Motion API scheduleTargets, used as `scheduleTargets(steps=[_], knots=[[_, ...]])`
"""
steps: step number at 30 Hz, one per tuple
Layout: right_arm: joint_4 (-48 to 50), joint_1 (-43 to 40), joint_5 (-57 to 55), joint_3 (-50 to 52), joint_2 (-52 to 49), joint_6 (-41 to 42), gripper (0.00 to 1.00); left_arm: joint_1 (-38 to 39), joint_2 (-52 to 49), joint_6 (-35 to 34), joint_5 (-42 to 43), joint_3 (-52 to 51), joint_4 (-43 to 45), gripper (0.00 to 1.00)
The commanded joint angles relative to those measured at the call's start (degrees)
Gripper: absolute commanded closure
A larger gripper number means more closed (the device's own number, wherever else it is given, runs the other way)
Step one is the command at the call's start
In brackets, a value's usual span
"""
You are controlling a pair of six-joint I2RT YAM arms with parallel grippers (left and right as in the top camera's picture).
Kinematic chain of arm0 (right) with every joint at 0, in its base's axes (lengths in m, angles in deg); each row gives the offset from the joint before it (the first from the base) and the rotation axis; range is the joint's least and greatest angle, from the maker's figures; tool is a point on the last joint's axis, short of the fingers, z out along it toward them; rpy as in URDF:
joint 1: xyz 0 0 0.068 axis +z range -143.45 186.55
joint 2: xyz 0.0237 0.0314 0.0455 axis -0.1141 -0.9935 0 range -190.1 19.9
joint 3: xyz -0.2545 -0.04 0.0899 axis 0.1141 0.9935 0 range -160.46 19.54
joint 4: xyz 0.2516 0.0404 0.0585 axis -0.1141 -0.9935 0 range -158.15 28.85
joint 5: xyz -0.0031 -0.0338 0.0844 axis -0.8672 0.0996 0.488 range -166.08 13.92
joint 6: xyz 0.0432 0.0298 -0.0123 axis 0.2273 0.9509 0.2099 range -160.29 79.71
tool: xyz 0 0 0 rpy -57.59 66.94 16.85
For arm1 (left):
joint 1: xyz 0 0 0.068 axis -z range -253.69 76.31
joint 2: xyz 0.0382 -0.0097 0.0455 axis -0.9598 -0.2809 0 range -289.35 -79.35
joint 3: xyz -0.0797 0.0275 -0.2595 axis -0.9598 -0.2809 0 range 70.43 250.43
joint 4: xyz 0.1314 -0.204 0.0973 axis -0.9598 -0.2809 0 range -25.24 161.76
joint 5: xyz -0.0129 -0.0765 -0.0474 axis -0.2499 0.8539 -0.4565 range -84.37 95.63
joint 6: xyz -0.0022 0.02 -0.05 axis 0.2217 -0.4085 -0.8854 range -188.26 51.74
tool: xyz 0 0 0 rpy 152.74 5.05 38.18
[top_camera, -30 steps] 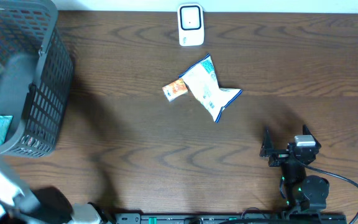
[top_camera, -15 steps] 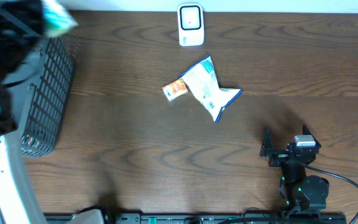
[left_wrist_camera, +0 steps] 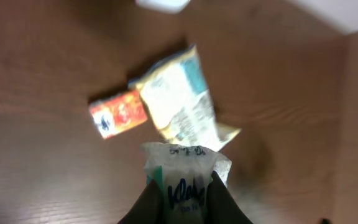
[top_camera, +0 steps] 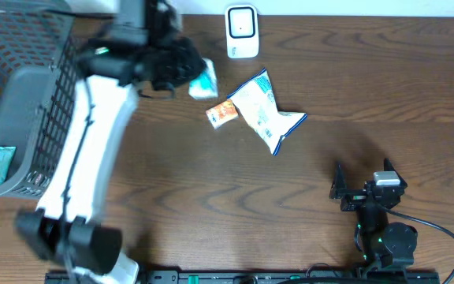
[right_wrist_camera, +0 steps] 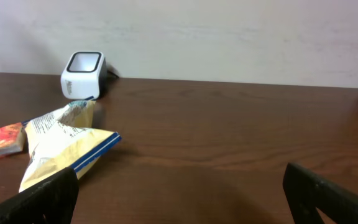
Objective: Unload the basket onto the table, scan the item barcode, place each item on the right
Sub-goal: 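Lift the tissue pack out and place it beside the orange package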
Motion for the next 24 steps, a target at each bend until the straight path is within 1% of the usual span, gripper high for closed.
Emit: scheduleTargets(steps=[1,8,10,11,12,13,14,16,17,21,22,24], knots=[[-0.3,0.2,-0.4,0.1,0.3,-0.7,0.01,3.7,-6.3,1.4,-2.8,-0.1,-0.7,0.92],[-0.3,0.2,-0.4,0.1,0.3,-0.7,0.01,9.1,-16.2,1.4,-2.8,-0.1,-0.6,0.91],[-0.3,0.2,-0.4,0.1,0.3,-0.7,0.01,10.1,-18.4,1.5,-2.8,-0.1,-0.3,0.83],[-0.3,0.2,-0.4,0.1,0.3,-0.7,0.01,10.6,-19.4,1.4,-2.8,-0.1,0.0,0.83],[-0.3,0.2,-0.4,0.1,0.3,-0.7,0.01,10.8,-20.1,1.5,-2.8,-0.1,0.2,0.77],[-0.3,0.2,-0.4,0.1,0.3,-0.7,0.01,11.1,-20.7,1.5,-2.8,-0.1,0.5,0.73],[-0.3,0.2,-0.4,0.1,0.3,-0.7,0.01,11.2,-21.1,1.5,-2.8,-0.1,0.7,0.65],[-0.3,0.2,-0.4,0.1,0.3,-0.7,0.01,11.2,-21.3,1.5,-2.9,-0.1,1.0,0.39],[-0.3,0.2,-0.4,0.1,0.3,-0.7,0.01,11.1,-21.3,1.5,-3.5,-0.1,1.2,0.36],[-0.3,0.2,-0.4,0.1,0.3,-0.7,0.01,10.8,-21.0,1.5,-6.8,-0.1,1.4,0.34],[-0.3,0.2,-0.4,0.1,0.3,-0.7,0.01,10.5,-21.0,1.8,-7.3,-0.1,1.4,0.31],[-0.3,0.2,-0.4,0.1,0.3,-0.7,0.01,9.8,-20.8,3.5,-7.3,0.0,1.3,0.30]])
